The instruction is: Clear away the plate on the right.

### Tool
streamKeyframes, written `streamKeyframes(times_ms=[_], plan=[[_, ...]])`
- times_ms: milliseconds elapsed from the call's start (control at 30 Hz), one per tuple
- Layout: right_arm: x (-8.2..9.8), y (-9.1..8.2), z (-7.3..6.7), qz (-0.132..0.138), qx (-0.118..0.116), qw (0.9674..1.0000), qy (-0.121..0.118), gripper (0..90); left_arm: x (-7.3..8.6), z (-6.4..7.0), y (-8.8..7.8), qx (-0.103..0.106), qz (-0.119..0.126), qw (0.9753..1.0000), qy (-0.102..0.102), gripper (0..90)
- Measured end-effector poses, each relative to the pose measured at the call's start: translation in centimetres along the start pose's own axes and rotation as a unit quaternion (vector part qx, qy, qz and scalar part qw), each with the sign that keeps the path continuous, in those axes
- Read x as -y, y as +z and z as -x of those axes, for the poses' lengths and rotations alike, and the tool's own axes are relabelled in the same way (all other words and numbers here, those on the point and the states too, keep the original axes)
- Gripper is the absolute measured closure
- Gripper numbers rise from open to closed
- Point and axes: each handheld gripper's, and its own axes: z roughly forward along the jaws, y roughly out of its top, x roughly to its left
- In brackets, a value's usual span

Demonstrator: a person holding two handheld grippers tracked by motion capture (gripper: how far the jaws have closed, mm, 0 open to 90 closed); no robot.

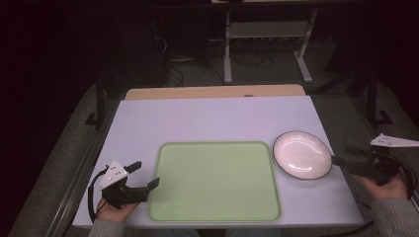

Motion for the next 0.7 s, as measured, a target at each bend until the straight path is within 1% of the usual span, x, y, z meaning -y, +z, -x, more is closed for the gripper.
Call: streamKeyframes(times_ms=[100, 133, 167, 200, 267, 333, 367, 400, 433, 500, 533, 600, 633, 667, 700], plan=[[-0.1, 0.7, 0.8, -0.005, 0.008, 0.9996, 0.026, 26.2, 0.0, 0.0, 0.0, 0.0, -0.001, 1.0, 0.001, 13.7], [-0.1, 1.2, 1.3, -0.009, 0.015, 0.999, 0.041, 29.1, 0.0, 0.0, 0.0, 0.001, -0.001, 1.0, 0.001, 13.7], [-0.1, 1.2, 1.3, -0.009, 0.015, 0.999, 0.041, 29.1, 0.0, 0.0, 0.0, 0.001, -0.001, 1.0, 0.001, 13.7], [-0.1, 1.8, 1.5, -0.015, 0.022, 0.9986, 0.047, 30.9, 0.0, 0.0, 0.0, 0.001, 0.0, 1.0, 0.0, 13.7], [-0.2, 2.0, 1.7, -0.017, 0.023, 0.9984, 0.05, 31.8, 0.0, 0.0, 0.0, 0.001, 0.0, 1.0, -0.001, 13.7], [-0.2, 2.5, 1.8, -0.017, 0.023, 0.9982, 0.052, 34.2, 0.0, -0.1, 0.0, 0.0, 0.0, 1.0, -0.001, 13.7], [-0.3, 2.6, 1.8, -0.019, 0.026, 0.9981, 0.052, 36.0, 0.0, -0.1, 0.0, 0.0, 0.001, 1.0, -0.001, 13.7], [-0.3, 3.0, 2.0, -0.025, 0.032, 0.9974, 0.06, 38.2, 0.0, -0.1, 0.0, 0.0, 0.001, 1.0, -0.001, 13.7], [-0.3, 3.0, 2.0, -0.025, 0.032, 0.9974, 0.06, 38.2, 0.0, -0.1, 0.0, 0.0, 0.001, 1.0, -0.001, 13.7], [-0.4, 3.4, 2.2, -0.033, 0.039, 0.9962, 0.071, 40.5, 0.0, -0.1, 0.0, 0.0, 0.001, 1.0, -0.001, 13.7], [-0.4, 3.5, 2.4, -0.035, 0.038, 0.9958, 0.076, 42.0, 0.0, -0.1, 0.0, 0.001, 0.001, 1.0, -0.001, 13.7], [-0.4, 3.7, 2.5, -0.04, 0.043, 0.9949, 0.082, 44.1, 0.0, -0.1, -0.1, 0.001, 0.002, 1.0, 0.0, 13.8], [-0.4, 3.9, 2.7, -0.046, 0.045, 0.9937, 0.091, 47.3, 0.0, -0.1, -0.1, 0.001, 0.001, 1.0, 0.0, 13.8], [-0.4, 4.1, 2.9, -0.051, 0.049, 0.9926, 0.099, 47.9, 0.0, -0.1, -0.1, 0.001, 0.001, 1.0, 0.0, 13.8], [-0.4, 4.1, 2.9, -0.051, 0.049, 0.9926, 0.099, 47.9, 0.0, -0.2, -0.1, 0.001, 0.001, 1.0, 0.0, 13.8]])
